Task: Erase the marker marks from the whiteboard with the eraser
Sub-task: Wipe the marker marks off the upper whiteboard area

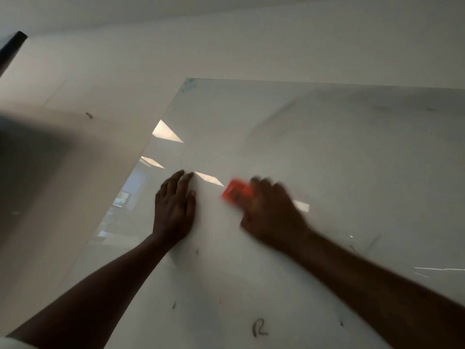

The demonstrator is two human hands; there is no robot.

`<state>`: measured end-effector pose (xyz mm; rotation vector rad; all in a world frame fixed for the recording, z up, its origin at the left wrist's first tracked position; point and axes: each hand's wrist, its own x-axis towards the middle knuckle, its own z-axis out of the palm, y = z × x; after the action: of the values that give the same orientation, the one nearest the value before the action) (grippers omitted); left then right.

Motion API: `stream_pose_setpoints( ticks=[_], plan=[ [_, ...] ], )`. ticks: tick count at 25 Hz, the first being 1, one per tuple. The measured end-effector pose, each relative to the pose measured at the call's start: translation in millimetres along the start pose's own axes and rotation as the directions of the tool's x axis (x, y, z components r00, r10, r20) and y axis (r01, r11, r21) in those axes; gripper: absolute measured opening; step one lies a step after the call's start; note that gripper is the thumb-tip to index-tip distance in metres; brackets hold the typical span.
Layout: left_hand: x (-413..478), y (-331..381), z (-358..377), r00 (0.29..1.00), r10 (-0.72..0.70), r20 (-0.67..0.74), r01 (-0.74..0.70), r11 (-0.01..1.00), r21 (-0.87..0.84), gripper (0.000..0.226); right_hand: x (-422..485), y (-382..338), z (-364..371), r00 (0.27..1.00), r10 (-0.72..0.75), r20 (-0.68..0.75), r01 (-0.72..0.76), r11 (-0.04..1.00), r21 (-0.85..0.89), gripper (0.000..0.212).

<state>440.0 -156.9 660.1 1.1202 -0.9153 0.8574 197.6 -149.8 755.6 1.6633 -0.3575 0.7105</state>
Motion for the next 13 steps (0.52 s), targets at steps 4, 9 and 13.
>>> stream_pose_setpoints(
  ticks=[4, 9, 13],
  plan=[
    [0, 3, 0, 1.0, 0.008, 0.008, -0.008, 1.0, 0.018, 0.055, 14, 42, -15, 0.898, 0.423, -0.117, -0.427, 0.904, -0.009, 0.06],
    [4, 16, -12, 0.995, 0.048, 0.089, -0.06, 0.989, 0.137, 0.059, -94, -30, -6, 0.988, -0.151, 0.033, 0.145, 0.981, 0.127, 0.065],
    [34, 86, -1, 0.964, 0.251, 0.083, -0.259, 0.962, 0.092, 0.051, -89, 87, -38, 0.997, 0.065, -0.042, -0.066, 0.997, -0.036, 0.063]
  ],
)
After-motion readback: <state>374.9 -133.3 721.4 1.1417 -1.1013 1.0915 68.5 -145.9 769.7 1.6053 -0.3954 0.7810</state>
